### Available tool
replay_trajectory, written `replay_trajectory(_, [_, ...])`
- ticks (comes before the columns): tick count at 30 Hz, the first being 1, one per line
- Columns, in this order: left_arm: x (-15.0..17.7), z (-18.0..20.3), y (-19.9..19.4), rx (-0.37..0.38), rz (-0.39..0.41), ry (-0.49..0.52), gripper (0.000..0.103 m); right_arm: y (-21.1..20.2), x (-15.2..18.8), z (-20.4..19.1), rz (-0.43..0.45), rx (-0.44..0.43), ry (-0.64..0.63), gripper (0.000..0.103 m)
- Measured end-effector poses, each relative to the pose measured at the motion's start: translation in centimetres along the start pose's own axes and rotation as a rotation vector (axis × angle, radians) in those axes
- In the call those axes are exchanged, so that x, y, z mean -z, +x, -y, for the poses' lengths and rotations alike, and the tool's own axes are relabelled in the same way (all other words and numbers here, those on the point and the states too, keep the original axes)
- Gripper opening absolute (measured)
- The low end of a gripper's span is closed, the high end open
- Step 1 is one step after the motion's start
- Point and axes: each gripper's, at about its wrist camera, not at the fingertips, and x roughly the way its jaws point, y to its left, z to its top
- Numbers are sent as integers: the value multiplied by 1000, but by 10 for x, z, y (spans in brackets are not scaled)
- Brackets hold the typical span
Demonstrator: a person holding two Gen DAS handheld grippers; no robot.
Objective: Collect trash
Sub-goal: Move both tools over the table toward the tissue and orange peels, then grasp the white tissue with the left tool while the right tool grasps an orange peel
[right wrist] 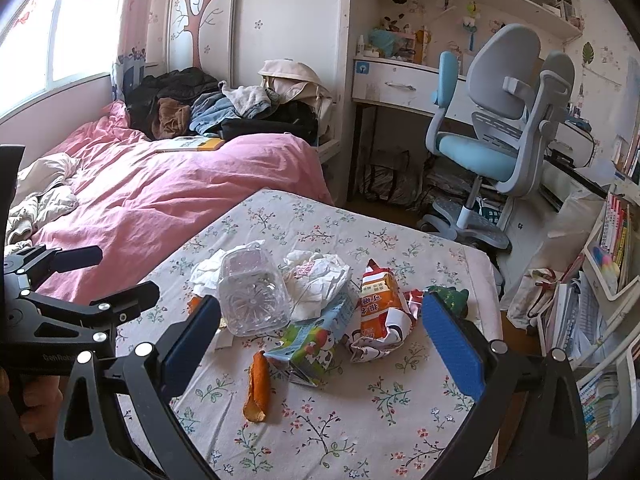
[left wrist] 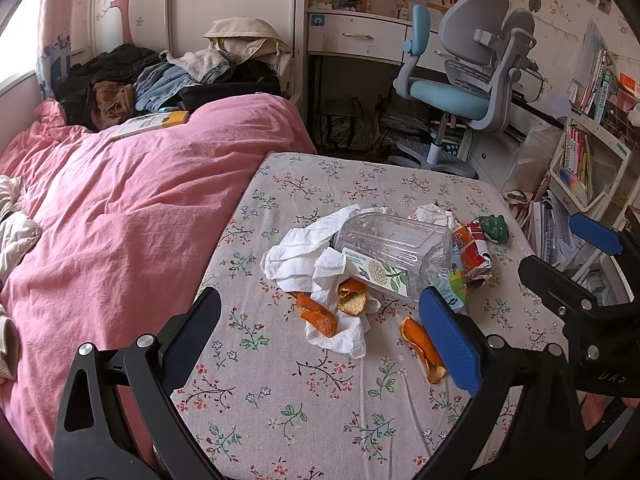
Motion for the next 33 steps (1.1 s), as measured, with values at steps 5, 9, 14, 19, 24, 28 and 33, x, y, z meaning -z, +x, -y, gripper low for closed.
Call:
replay_trajectory(5, [0, 0, 0, -1, 0, -1, 96, 0, 0, -1, -1, 0, -1, 97])
replay_trajectory(9, [-4, -13, 5, 9, -21, -43, 96, 6, 4, -1, -35, -5, -3, 97])
replay_trajectory(14, [-11, -55, 17, -101, -74, -148, 96, 23, 13, 4, -138, -29, 9, 97])
replay_trajectory(19, [-10, -67, 25, -120, -108, -175, 96, 38, 25, 2, -241, -80, 12, 96])
replay_trajectory(24, [0, -45, 41, -96, -180, -76, 96, 54, 38, -3, -352, -165, 39, 73])
replay_trajectory(28, [12, -27, 59, -11, -273, -50, 96, 68, 50, -12, -425, -204, 31, 58])
replay_trajectory(33, [22, -11, 74, 5, -305, -17, 96, 82, 64, -22, -467, -215, 23, 44])
